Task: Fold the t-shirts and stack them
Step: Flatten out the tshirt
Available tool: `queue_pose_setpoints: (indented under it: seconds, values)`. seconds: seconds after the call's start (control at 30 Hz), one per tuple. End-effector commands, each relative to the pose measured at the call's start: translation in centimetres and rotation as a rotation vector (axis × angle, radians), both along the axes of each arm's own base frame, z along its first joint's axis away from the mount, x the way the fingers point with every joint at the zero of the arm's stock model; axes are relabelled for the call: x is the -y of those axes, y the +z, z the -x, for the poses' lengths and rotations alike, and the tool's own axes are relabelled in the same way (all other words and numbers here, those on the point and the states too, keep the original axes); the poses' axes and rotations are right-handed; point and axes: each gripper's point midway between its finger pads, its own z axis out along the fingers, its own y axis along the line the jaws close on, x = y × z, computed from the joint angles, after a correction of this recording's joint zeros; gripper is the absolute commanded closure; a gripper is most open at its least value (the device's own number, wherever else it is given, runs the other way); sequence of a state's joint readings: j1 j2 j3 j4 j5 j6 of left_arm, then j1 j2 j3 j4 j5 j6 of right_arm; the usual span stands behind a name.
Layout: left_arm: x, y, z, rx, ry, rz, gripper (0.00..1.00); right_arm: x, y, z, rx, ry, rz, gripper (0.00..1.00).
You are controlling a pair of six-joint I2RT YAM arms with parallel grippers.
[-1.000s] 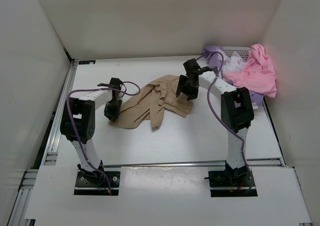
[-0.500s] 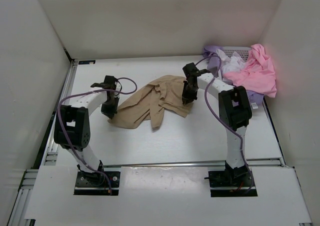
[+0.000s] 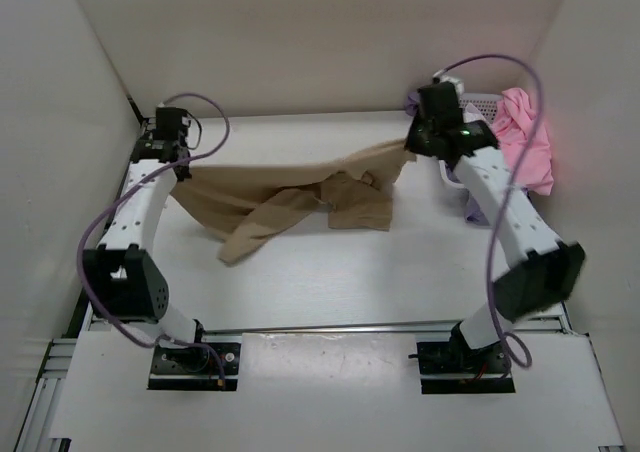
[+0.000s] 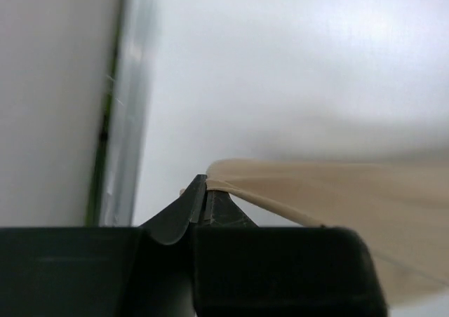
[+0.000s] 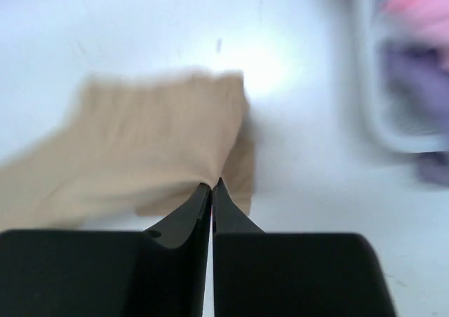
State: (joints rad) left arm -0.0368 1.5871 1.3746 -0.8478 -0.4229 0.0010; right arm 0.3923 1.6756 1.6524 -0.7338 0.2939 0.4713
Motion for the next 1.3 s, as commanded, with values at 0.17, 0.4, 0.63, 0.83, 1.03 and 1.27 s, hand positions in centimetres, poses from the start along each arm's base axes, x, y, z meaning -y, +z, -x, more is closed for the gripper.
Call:
queue_pose_setpoints:
  seconds: [0.17,0.4,0.63,0.83,1.03,1.27]
  values:
    - [-3.7,21.5,2.4,0.585,0.163,-0.108,0.90,9.7,20.2,7.9,0.517,-0.208,0.024,1.00]
    - [-3.8,30.7,6.9,0.848,0.180,-0.084,0.90,14.4,32.6,18.5,0.884,-0.261,-0.088,1.00]
    - [-3.6,35.3,6.5,0.956,0.178,-0.068,0.90,13.5,36.9,19.7,0.980,-0.181,-0.129,1.00]
    - [-2.3,30.7,0.5,0.808,0.137,-0.068,0.90,11.0,35.6,11.2,0.871,-0.153,-0.041,1.00]
    - [-1.3,20.2,-6.8,0.532,0.110,-0.103,0.90,5.8,24.6,-3.0,0.570,-0.019,-0.074,1.00]
    - [0.0,10.1,-12.9,0.311,0.087,-0.146,0.90,1.3,9.9,-12.1,0.286,0.088,-0.084,1.00]
